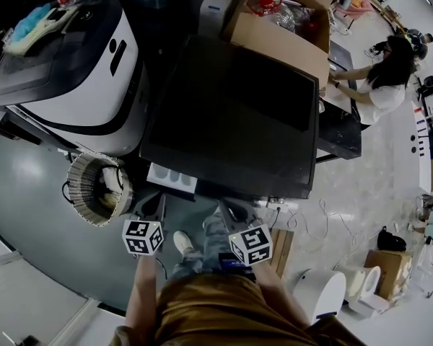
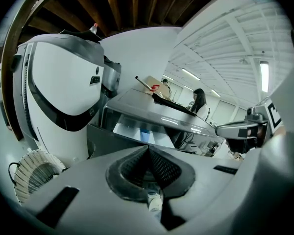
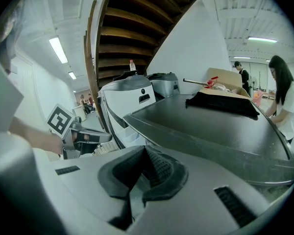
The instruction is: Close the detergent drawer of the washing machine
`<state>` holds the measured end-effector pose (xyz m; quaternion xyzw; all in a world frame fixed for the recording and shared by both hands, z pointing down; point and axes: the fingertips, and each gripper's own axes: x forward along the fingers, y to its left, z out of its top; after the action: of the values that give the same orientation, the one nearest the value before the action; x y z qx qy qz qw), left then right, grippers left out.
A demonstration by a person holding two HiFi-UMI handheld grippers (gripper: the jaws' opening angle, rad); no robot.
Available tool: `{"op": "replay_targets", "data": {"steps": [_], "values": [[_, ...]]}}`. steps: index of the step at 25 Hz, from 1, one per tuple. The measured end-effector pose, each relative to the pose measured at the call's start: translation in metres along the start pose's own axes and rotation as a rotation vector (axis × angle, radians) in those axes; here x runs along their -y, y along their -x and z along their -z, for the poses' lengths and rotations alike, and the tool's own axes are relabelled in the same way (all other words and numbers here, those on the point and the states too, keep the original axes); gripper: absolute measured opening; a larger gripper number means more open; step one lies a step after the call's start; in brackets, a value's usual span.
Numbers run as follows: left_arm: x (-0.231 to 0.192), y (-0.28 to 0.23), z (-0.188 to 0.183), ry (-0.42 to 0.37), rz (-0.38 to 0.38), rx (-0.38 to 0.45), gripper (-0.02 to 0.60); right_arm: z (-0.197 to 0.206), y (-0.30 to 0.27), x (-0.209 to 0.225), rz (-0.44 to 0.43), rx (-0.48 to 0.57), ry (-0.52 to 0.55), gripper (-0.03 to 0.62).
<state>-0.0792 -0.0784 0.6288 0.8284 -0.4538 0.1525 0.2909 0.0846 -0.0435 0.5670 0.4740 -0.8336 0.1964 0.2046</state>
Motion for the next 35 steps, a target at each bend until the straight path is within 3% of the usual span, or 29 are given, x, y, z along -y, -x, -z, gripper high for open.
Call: {"op": "replay_targets", "data": {"steps": [27,35], "values": [[-0.005,-0.038,-0.03,-0.002,-0.003,0.014,0.026,-0.005,-0.008,0.032,0.018,-0.017,-0.023,0.012],[-0.007,-0.05,-0.038,0.03,-0.023,0.045,0.025,-0.005,-0.009,0.036,0.016,-0.024,-0.018,0.012]]}}
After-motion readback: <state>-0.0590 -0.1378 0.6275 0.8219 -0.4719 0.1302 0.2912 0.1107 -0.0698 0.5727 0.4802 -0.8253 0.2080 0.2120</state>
